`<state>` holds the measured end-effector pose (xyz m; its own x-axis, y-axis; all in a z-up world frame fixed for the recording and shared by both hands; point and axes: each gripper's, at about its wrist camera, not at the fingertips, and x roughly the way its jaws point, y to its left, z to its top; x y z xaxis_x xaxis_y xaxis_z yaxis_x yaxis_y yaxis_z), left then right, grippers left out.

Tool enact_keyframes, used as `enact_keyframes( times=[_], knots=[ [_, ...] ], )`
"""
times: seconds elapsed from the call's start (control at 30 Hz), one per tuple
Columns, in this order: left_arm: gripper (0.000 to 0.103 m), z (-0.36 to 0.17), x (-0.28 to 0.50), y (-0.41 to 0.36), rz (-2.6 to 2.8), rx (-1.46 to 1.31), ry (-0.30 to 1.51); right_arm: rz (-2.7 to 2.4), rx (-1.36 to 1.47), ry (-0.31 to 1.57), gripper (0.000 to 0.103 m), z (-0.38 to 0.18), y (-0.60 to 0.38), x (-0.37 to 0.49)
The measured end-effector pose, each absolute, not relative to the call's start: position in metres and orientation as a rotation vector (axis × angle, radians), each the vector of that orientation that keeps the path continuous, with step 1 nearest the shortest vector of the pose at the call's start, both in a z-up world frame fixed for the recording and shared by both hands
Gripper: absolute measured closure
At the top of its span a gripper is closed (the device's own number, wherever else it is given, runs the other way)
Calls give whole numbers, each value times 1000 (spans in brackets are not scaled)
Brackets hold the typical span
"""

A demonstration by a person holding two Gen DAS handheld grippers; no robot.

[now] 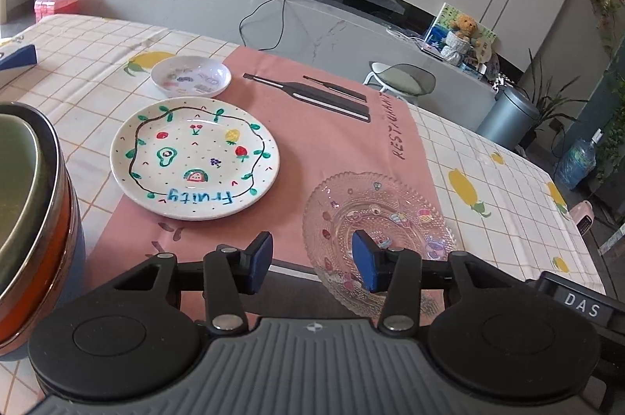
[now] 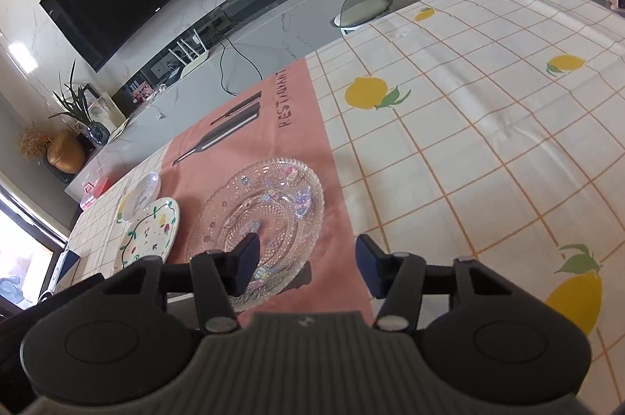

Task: Organize plates and bowls

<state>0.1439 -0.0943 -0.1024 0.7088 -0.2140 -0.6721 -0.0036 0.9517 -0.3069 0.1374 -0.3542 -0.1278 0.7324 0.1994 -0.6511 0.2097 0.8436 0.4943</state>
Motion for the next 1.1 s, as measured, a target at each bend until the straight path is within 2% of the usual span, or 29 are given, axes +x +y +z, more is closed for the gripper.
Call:
enact_keyframes(
  times=[0.1, 0.3, 0.37, 0.57, 0.77, 0.83, 0.9, 1.1],
  knots=[
    [50, -109, 155, -94, -108, -317, 792, -16, 591, 761, 54, -130, -360, 148],
    [50, -121, 168, -99, -134, -345, 822, -4, 612, 763, 56, -139, -364, 165],
    [56, -126, 172, -101, -132, -340, 838, 4, 617, 767, 58, -142, -363, 168],
    [65, -130, 177, -102, -149, -337, 827, 39, 650, 785, 74, -153, -359, 175],
    [78, -131, 182, -104, -150, -326, 824, 56, 681, 777, 74, -155, -357, 180],
    [81, -130, 182, -104, -142, -318, 826, 41, 669, 780, 81, -155, -355, 180],
    [86, -129, 182, -104, -134, -310, 830, 21, 671, 784, 94, -155, -357, 179],
    [87, -127, 177, -103, -140, -305, 832, 19, 703, 797, 96, -156, -362, 175]
  ],
)
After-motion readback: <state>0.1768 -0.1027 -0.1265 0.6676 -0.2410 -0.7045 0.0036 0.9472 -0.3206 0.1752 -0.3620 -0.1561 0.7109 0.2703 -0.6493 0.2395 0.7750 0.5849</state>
